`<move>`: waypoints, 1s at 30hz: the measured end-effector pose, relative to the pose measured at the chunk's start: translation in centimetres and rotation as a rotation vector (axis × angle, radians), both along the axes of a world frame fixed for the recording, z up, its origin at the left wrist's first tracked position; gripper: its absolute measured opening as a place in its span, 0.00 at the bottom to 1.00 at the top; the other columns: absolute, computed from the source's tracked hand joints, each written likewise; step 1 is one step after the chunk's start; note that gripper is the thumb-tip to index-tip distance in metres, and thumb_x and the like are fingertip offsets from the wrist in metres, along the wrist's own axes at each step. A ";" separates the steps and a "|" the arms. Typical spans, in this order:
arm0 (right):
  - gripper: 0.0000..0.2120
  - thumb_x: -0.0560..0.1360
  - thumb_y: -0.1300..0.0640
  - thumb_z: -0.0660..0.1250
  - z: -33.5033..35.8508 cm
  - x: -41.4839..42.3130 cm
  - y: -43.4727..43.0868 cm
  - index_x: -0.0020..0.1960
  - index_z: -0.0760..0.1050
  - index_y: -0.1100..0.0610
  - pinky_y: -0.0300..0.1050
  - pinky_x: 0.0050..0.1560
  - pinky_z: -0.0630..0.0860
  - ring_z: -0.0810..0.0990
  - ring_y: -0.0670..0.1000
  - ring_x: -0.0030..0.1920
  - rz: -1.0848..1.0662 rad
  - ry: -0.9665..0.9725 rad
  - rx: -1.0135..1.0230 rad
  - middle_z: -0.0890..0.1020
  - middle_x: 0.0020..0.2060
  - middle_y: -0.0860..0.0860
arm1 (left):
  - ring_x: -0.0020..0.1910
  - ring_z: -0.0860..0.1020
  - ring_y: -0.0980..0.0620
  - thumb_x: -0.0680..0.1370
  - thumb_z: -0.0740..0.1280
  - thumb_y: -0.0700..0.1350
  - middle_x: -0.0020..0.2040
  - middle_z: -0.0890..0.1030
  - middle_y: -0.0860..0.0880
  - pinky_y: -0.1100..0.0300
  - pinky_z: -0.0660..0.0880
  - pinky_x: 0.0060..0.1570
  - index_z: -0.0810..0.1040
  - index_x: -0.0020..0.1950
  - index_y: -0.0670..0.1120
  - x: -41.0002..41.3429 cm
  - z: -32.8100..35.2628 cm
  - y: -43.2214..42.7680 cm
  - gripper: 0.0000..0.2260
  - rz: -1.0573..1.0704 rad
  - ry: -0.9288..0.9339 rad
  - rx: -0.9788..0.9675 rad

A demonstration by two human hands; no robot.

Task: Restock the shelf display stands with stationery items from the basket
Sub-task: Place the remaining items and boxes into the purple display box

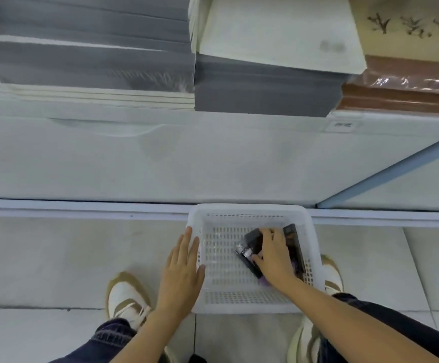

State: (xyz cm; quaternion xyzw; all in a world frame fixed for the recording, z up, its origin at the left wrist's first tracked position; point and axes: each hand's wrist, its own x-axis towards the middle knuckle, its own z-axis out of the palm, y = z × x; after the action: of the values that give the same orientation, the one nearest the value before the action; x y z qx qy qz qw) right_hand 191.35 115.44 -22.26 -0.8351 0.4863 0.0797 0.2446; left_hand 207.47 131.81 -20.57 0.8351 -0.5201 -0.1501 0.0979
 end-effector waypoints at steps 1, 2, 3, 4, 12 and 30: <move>0.31 0.75 0.56 0.71 -0.1 0.0 0.1 0.72 0.60 0.58 0.47 0.68 0.65 0.66 0.55 0.67 -0.032 -0.025 0.031 0.65 0.67 0.56 | 0.71 0.68 0.40 0.80 0.59 0.49 0.76 0.64 0.40 0.45 0.70 0.65 0.67 0.73 0.39 -0.1 0.0 0.0 0.24 0.007 0.021 -0.008; 0.33 0.74 0.56 0.72 -0.1 0.0 0.1 0.73 0.59 0.58 0.47 0.68 0.64 0.65 0.55 0.67 -0.044 -0.036 0.064 0.65 0.67 0.57 | 0.72 0.67 0.40 0.79 0.62 0.48 0.76 0.63 0.40 0.45 0.69 0.66 0.66 0.74 0.40 -0.1 0.1 0.1 0.24 0.013 0.039 -0.020; 0.33 0.74 0.55 0.73 -0.2 0.0 0.1 0.72 0.60 0.59 0.46 0.69 0.64 0.65 0.55 0.67 -0.045 -0.033 0.102 0.66 0.67 0.57 | 0.73 0.66 0.40 0.79 0.64 0.46 0.76 0.61 0.40 0.46 0.68 0.67 0.65 0.74 0.40 -0.1 0.1 0.1 0.25 0.018 0.056 -0.033; 0.33 0.73 0.54 0.74 -0.2 0.0 0.1 0.71 0.62 0.59 0.45 0.68 0.64 0.66 0.55 0.67 -0.045 -0.025 0.135 0.67 0.65 0.56 | 0.73 0.65 0.41 0.79 0.65 0.46 0.77 0.60 0.41 0.46 0.66 0.68 0.64 0.75 0.41 -0.1 0.1 0.1 0.26 0.023 0.069 -0.038; 0.18 0.70 0.52 0.76 0.4 0.7 -1.8 0.53 0.74 0.59 0.42 0.46 0.70 0.74 0.50 0.48 0.035 0.011 0.275 0.78 0.51 0.54 | 0.79 0.49 0.46 0.83 0.57 0.49 0.80 0.48 0.47 0.53 0.48 0.75 0.58 0.78 0.47 0.2 0.4 -0.1 0.24 0.033 0.093 0.008; 0.17 0.78 0.46 0.65 6.1 5.6 -0.4 0.65 0.72 0.49 0.40 0.53 0.78 0.79 0.45 0.58 -0.151 -0.538 0.921 0.81 0.56 0.45 | 0.50 0.84 0.46 0.72 0.71 0.52 0.51 0.85 0.45 0.55 0.81 0.48 0.74 0.61 0.47 -1.8 4.4 -3.9 0.21 0.591 1.491 -0.165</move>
State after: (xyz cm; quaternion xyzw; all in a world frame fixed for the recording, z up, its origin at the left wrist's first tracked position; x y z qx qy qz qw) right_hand 196.92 115.03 -16.15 -0.5951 0.3799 0.0502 0.7064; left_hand 205.69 127.91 -16.14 0.6083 -0.0848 -0.5969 0.5163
